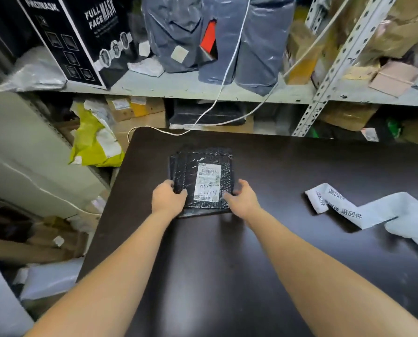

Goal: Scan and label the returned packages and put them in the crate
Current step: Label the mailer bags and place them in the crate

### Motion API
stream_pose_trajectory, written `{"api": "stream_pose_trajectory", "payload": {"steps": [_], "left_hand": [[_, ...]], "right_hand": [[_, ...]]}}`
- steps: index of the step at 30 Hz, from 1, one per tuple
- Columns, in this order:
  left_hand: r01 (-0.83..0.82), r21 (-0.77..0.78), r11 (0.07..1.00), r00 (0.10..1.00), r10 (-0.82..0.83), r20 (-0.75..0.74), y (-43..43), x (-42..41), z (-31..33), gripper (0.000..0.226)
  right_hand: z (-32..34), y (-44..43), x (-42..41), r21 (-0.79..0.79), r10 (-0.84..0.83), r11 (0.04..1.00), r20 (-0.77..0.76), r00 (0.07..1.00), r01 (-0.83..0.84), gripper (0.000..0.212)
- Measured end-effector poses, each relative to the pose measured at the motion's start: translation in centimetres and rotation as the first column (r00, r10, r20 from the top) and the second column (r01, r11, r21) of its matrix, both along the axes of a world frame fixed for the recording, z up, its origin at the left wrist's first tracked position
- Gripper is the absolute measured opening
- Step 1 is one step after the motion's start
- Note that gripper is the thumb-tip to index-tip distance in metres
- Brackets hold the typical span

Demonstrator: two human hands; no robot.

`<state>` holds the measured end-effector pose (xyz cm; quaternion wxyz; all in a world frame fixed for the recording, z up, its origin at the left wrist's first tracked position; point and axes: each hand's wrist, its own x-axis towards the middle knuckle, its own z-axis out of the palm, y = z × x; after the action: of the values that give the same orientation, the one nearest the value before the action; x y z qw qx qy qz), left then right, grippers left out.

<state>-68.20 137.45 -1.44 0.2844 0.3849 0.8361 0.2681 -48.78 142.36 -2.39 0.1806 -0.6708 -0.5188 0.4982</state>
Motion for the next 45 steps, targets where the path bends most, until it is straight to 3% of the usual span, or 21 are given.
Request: {"api": "stream_pose_trajectory", "payload": {"steps": [2,4,6,8,10,14,20,24,30,36,38,40,43,45], "left_hand": [[-0.092,0.021,0.996,0.993,0.090,0.078,0.8,-0.1,-0.7,0.015],[-0.157,0.024,0.987,0.974,0.151,0.166,1.3,0.0,-1.1,0.030],[-0.238,0.024,0.971,0.923,0.218,0.317,1.5,0.4,-1.2,0.036],[-0.282,0.038,0.959,0.873,0.240,0.425,1.5,1.1,-1.1,0.018],[-0.259,0.043,0.965,0.846,0.206,0.492,0.8,2.5,-0.7,0.014],[-0.131,0.092,0.987,0.852,0.065,0.520,-1.4,8.3,0.8,0.029],[0.005,0.224,0.975,0.840,-0.125,0.528,-6.4,22.7,3.0,0.031],[0.067,0.217,0.974,0.820,-0.178,0.544,-10.0,33.2,3.0,0.026],[0.024,0.156,0.987,0.814,-0.110,0.570,-13.9,45.4,0.5,0.028],[-0.101,0.040,0.994,0.841,0.064,0.538,-15.9,51.3,-1.8,0.027],[-0.110,0.035,0.993,0.857,0.077,0.509,-16.2,51.9,-2.2,0.027],[-0.114,0.046,0.992,0.871,0.078,0.485,-16.2,52.1,-2.4,0.029],[-0.102,0.046,0.994,0.890,0.071,0.451,-16.2,52.1,-2.6,0.029],[-0.097,0.043,0.994,0.893,0.067,0.446,-16.2,52.1,-2.8,0.028]], "right_hand": [[-0.3,0.9,-0.2,-0.002,-0.072,0.997,0.022,0.997,0.072,0.077],[-0.5,1.2,0.1,0.019,-0.109,0.994,0.037,0.993,0.108,0.068],[-0.3,0.9,0.7,0.040,-0.086,0.995,-0.008,0.996,0.086,0.051],[0.1,0.0,2.0,0.085,-0.042,0.995,-0.097,0.994,0.051,0.028],[0.8,-1.3,4.4,0.157,-0.013,0.987,-0.139,0.990,0.036,0.029],[2.5,-4.6,11.6,0.244,-0.052,0.966,-0.142,0.988,0.086,0.033],[3.9,-10.7,26.3,0.310,-0.149,0.930,-0.179,0.973,0.199,0.040],[3.4,-15.0,37.1,0.301,-0.187,0.927,-0.138,0.973,0.222,0.042],[1.4,-19.0,49.0,0.219,-0.190,0.958,-0.003,0.982,0.186,0.036],[0.0,-19.8,54.4,0.155,-0.129,0.982,0.155,0.979,0.105,0.028],[0.2,-19.3,56.1,0.313,-0.262,0.933,0.261,0.929,0.175,0.028],[0.5,-18.4,57.9,0.443,-0.327,0.889,0.433,0.840,0.118,0.034],[0.9,-16.4,60.0,0.262,-0.131,0.962,0.697,0.705,-0.080,0.057],[1.1,-15.1,60.3,0.118,0.023,0.980,0.729,0.684,-0.159,0.061]]}}
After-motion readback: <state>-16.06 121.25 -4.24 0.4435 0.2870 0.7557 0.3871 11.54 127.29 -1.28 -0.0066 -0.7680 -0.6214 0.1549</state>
